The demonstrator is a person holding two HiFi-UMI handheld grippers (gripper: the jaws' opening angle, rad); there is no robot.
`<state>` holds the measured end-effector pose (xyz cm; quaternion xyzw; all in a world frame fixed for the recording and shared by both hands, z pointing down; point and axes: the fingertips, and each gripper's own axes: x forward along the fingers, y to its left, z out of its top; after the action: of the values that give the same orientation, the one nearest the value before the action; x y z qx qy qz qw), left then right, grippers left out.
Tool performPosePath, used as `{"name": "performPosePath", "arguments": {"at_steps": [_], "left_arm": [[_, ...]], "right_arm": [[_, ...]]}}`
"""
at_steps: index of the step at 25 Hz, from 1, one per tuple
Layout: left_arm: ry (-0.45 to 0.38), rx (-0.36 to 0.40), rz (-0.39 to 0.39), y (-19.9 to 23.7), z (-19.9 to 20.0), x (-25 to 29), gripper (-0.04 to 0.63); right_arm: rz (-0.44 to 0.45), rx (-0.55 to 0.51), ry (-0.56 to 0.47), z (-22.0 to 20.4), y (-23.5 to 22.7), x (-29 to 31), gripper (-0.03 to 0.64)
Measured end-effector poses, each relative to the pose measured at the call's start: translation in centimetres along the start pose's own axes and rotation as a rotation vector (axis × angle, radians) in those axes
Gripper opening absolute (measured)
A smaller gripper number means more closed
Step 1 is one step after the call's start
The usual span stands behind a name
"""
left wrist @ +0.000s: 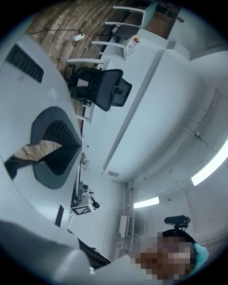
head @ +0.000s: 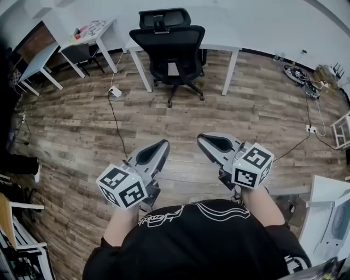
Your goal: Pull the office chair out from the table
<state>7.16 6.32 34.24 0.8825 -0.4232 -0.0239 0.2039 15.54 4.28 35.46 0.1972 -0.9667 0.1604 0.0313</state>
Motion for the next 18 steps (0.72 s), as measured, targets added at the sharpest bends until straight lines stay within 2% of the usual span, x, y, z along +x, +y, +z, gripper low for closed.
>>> {"name": "performPosePath", "arguments": {"at_steps": [5,9,12,18], "left_arm": [[-0.019,0.012,0.001,0.6,1.7,2.4,0.008],[-0.023,0.051,-0.014,1.6,2.9,4.0,0.008],[-0.022,0.054,-0.016,4.0,3.2,5.2,0.008],[-0.011,0.008,-0.034,10.9,4.7,9.2,0.008]], "right_arm": [[0.003,-0.018,-0.051,2.5,-2.5,0.2,0.040],[0.002,-0.047,-0.066,3.7,-4.1,1.4,0.041],[-0.011,-0.057,-0.067,4.0,-6.2,2.9,0.041],[-0.060,-0.062,-0.052,5.2,-11.6,7.3,0.041]]}}
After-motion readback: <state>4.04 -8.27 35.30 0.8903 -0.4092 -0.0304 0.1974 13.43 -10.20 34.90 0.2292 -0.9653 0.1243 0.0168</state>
